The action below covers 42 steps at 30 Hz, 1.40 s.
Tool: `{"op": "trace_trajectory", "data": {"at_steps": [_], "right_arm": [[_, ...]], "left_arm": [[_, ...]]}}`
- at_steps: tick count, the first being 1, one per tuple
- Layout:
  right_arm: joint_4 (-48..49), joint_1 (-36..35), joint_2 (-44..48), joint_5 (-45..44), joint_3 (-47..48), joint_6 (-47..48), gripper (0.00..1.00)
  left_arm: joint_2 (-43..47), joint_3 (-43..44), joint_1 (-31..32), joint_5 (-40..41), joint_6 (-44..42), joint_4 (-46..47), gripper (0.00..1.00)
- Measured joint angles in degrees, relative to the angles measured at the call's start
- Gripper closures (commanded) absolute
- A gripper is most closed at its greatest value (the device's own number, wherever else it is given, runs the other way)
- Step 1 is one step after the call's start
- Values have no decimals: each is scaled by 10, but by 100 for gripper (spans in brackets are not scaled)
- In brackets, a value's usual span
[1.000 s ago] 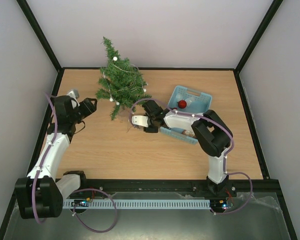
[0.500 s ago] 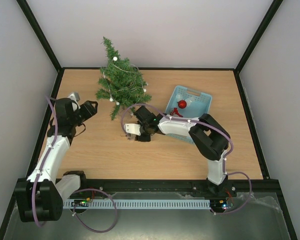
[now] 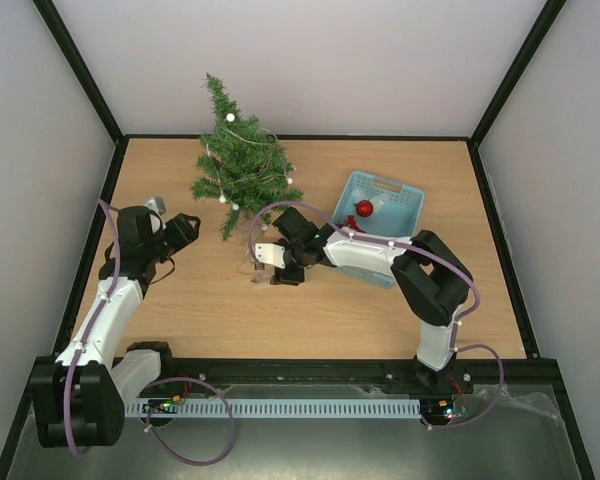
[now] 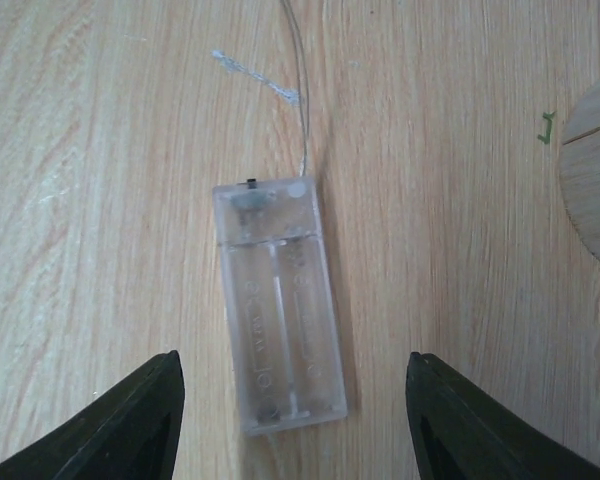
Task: Decorate the small christmas tree
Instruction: Wrap the decoration item around the Christmas tree.
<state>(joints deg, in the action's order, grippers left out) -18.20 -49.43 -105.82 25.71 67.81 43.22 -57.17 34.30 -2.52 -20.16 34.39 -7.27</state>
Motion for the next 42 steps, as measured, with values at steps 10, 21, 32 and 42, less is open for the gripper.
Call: {"op": "trace_trajectory", "data": {"at_steps": [10,21,32,42], "right_arm": [[-2,5,-48,-9,13,-7,42],[-2,5,-63,-11,19,-20,63],[11,5,1,-21,-37,-50,71],[92,-24,108,-7,-112,-114,71]], "left_arm": [[1,-4,9,-2,-3,0,37],[2,-5,19,-5,-5,-4,39],[34,-5,49,-21,-5,-43,40],[89,-6,64,-78,-27,-99,43]]}}
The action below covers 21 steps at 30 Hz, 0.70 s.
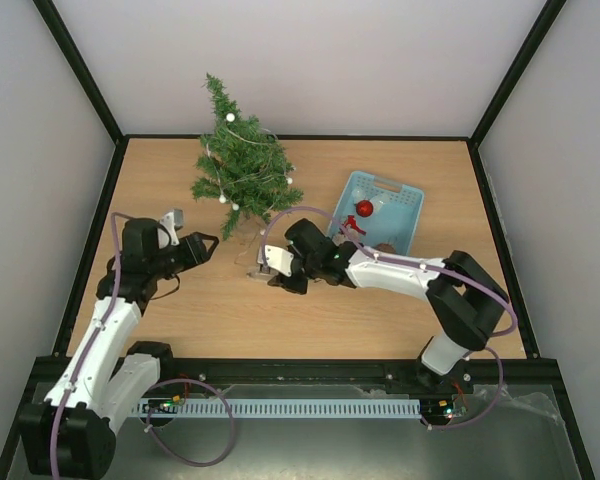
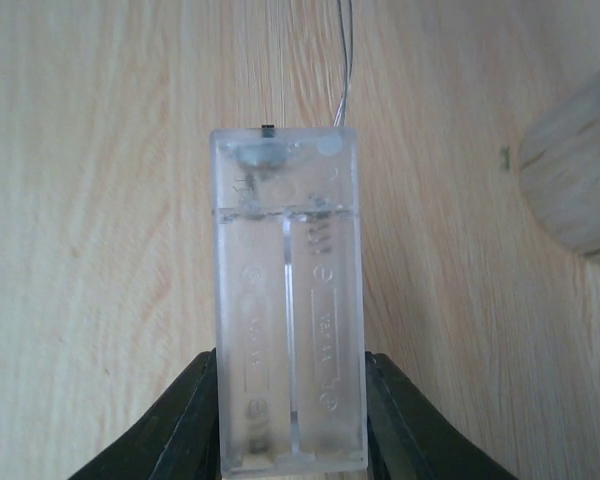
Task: Decorate the small christmas tree
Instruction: Wrap the decoration item around the Christmas tree.
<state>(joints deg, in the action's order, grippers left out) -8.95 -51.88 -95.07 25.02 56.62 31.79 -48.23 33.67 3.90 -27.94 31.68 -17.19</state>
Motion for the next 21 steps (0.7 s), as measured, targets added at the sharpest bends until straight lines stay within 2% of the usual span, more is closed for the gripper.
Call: {"op": "trace_trajectory", "data": {"at_steps": [8,14,21], "right_arm": [[136,-18,76,22,-51,-111,71],[198,-31,77,20,-50,-181,70],[237,-56,76,26,-49,-233,70]], "left_arm": [[61,-2,1,-17,16,-52,40],[116,-22,1,-90,26,-20,40],[122,-25,2,-158,-9,15,41]]}}
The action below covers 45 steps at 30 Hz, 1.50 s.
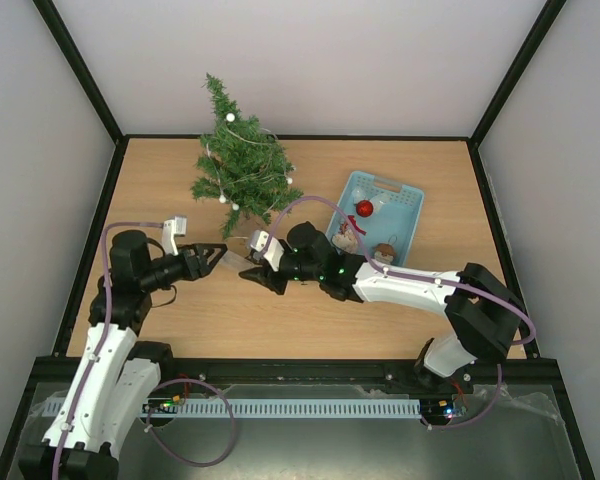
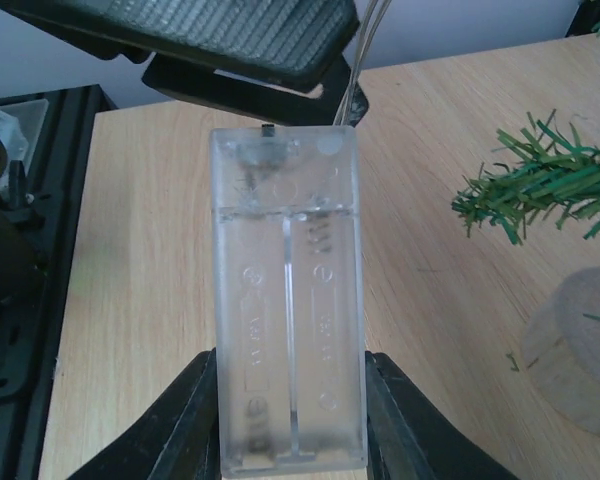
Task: Decorate the small christmas tree
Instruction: Wrap the decoration item around the Christmas tree.
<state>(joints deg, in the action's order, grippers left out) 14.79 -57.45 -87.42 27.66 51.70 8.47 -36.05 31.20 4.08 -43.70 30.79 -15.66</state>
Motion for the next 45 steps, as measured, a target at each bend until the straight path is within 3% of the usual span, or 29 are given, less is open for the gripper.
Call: {"op": "trace_trajectory", "data": {"at_steps": [10,20,26,38,40,43,45], "right_arm": [[10,-3,-1,9,3,-14,69],[9,-3,-1,22,3,-14,68],[9,-3,-1,29,3,-14,68],[10,-3,-1,35,3,-14,67],[10,-3,-1,35,3,-14,67],[10,-3,-1,36,3,-14,67],[10,-3,-1,36,3,-14,67]], "left_arm": [[37,7,0,20,-82,32,44],[-6,24,11,2,-169,35,47],[-14,26,12,2,-200,30,65],[-31,26,24,-12,-244,33,67],[-38,26,26,-15,-250,32,74],[-50,26,30,-17,-259,28,95],[-53,26,31,-17,-261,25,98]]}}
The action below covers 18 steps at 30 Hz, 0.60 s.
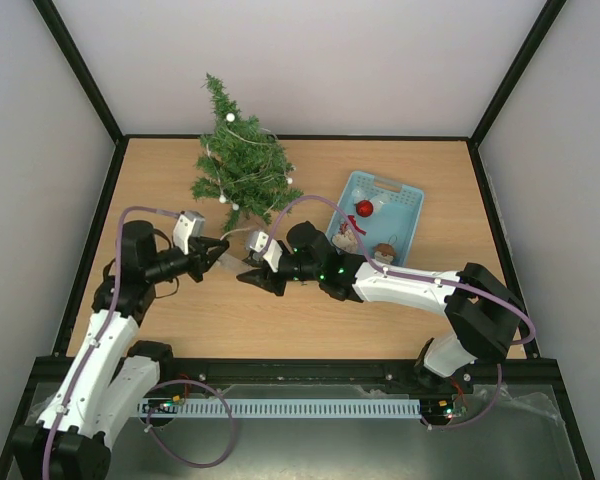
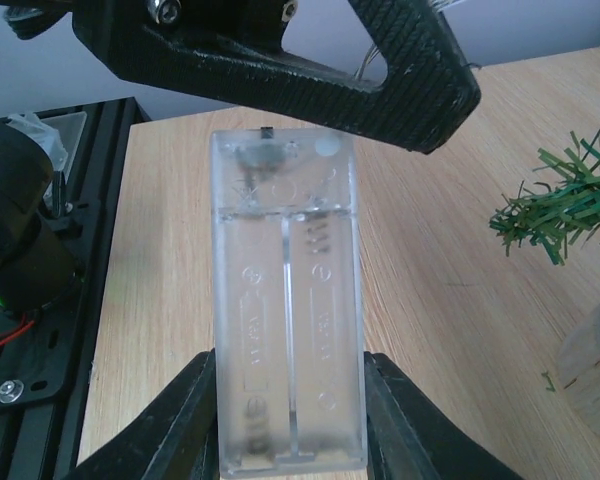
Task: Decorate the small christmas tree
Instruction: Wrap the decoration item around the Christmas tree.
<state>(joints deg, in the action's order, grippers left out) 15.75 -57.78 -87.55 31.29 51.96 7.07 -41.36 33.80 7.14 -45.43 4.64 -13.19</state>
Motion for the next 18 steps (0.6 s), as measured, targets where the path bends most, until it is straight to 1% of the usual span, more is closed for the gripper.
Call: {"op": "trace_trajectory", "data": {"at_steps": [5,11,14,18], "right_arm": [[11,0,0,1,-2,0,58],[15,0,24,-2,-33,-2,48],[7,0,74,-12,-62,-8,47],[9,-1,183,-44,-127,-25,47]], "left_arm": [[19,1,1,28,-1,0,98],[43,42,1,134,1,0,98],[46,67,1,196,1,-1,98],[34,105,1,256,3,-3,98]]}}
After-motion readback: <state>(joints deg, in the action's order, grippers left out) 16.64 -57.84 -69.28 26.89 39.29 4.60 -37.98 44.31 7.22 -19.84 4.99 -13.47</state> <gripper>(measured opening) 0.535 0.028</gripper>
